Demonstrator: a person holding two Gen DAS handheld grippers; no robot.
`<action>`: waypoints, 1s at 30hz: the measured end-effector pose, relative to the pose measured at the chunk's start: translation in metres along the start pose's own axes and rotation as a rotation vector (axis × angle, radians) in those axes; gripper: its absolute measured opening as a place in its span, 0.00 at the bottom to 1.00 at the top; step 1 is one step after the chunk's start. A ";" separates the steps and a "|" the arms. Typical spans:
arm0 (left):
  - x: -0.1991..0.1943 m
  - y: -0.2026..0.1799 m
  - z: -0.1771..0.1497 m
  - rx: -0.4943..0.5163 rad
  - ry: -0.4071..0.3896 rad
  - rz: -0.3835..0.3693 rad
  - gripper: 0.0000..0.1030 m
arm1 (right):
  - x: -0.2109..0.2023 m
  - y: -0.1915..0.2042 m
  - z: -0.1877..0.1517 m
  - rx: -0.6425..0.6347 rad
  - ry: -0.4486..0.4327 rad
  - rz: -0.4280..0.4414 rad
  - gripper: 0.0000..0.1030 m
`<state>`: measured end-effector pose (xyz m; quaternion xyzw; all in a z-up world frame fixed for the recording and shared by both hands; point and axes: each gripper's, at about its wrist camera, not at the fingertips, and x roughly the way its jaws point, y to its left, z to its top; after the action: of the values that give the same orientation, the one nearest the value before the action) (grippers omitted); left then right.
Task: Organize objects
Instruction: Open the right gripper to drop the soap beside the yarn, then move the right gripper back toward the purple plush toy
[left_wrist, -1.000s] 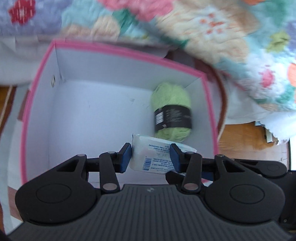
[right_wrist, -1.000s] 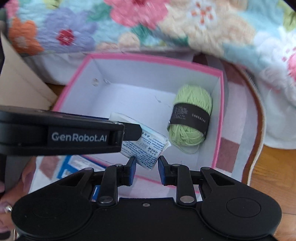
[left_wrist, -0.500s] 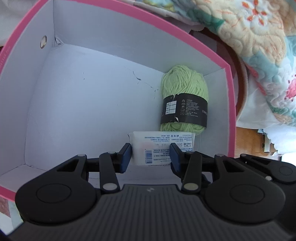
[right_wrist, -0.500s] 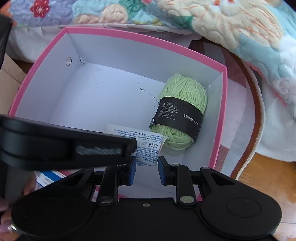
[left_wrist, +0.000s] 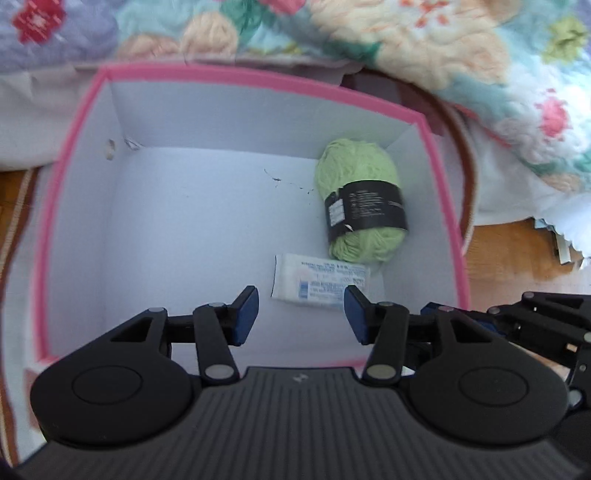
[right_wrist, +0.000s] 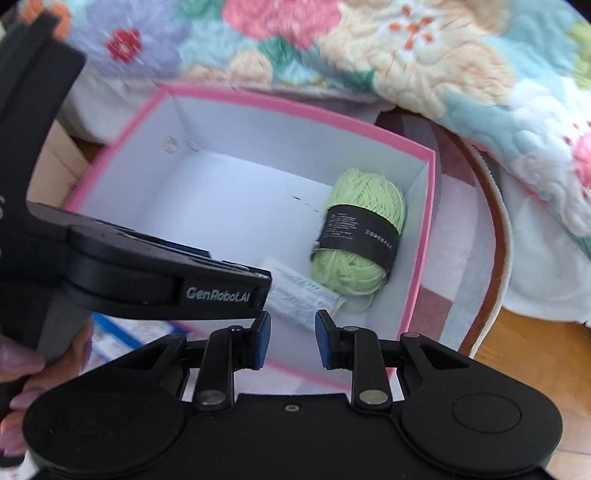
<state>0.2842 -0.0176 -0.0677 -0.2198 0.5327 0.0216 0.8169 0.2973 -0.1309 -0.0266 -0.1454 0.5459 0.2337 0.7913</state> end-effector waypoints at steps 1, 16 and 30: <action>-0.011 0.000 -0.003 0.001 0.003 -0.005 0.49 | -0.009 -0.002 -0.003 0.011 -0.010 0.024 0.30; -0.212 -0.021 -0.074 0.238 -0.024 0.103 0.57 | -0.154 -0.002 -0.054 0.057 -0.187 0.317 0.37; -0.225 0.023 -0.152 0.237 0.024 0.095 0.71 | -0.173 0.052 -0.129 -0.012 -0.146 0.400 0.81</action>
<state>0.0497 -0.0102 0.0710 -0.0966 0.5512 -0.0057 0.8288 0.1160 -0.1858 0.0894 -0.0215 0.5037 0.3992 0.7658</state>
